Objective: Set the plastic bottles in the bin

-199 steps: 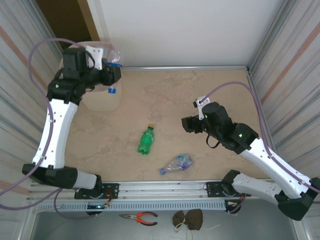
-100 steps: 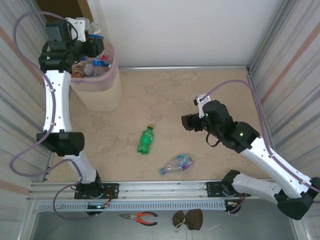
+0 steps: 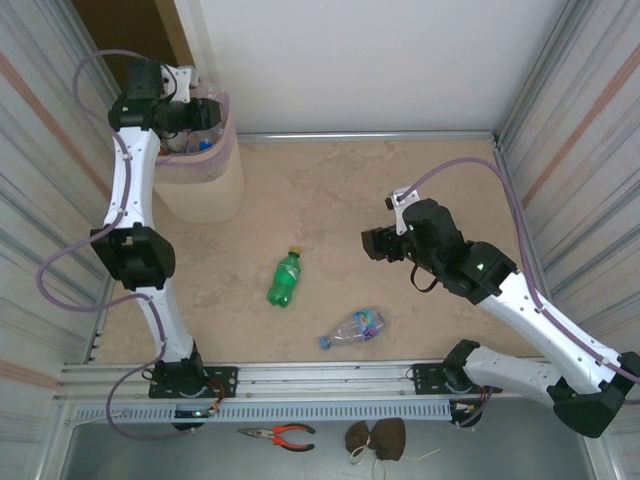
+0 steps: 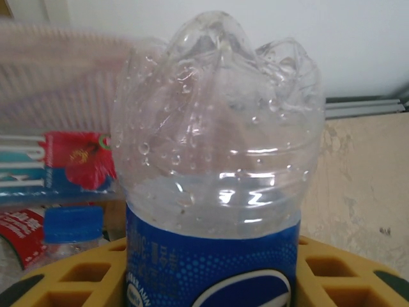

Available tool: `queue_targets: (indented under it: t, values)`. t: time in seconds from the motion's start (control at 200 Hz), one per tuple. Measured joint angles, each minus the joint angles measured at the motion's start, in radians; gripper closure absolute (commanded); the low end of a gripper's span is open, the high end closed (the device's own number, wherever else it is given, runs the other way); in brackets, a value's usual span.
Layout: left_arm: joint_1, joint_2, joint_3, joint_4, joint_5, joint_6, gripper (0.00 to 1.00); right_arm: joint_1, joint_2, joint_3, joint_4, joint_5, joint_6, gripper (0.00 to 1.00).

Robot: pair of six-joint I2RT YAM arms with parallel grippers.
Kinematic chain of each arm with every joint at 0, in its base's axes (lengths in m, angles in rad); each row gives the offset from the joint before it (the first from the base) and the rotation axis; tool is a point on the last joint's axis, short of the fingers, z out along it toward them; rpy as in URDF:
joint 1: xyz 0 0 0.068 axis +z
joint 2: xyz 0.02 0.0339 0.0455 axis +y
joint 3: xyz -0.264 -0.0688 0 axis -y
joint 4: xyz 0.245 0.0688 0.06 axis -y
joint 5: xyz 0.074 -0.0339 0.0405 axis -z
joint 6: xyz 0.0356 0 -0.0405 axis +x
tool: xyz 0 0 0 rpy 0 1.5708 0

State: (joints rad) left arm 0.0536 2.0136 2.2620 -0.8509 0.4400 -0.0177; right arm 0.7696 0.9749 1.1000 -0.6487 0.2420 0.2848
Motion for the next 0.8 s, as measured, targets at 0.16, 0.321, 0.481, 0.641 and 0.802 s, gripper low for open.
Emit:
queue_targets:
  t: [0.16, 0.321, 0.481, 0.641, 0.802]
  values:
    - [0.003, 0.001, -0.098, 0.013, 0.014, -0.001, 0.57, 0.0, 0.0, 0.0, 0.0, 0.0, 0.0, 0.23]
    - [0.009, -0.003, -0.189, 0.042, 0.032, -0.003, 0.53, 0.0, -0.002, 0.0, 0.0, 0.0, 0.001, 0.23]
    - [0.011, -0.037, -0.234, 0.076, 0.026, -0.005, 0.42, 0.0, -0.006, 0.0, -0.001, 0.0, 0.003, 0.23]
    - [0.013, -0.054, -0.234, 0.076, 0.0, -0.005, 0.31, 0.0, -0.014, 0.0, -0.005, 0.0, 0.004, 0.23]
    - [0.018, -0.07, -0.196, 0.048, -0.016, -0.009, 0.27, 0.0, -0.027, 0.0, -0.008, 0.0, 0.004, 0.23]
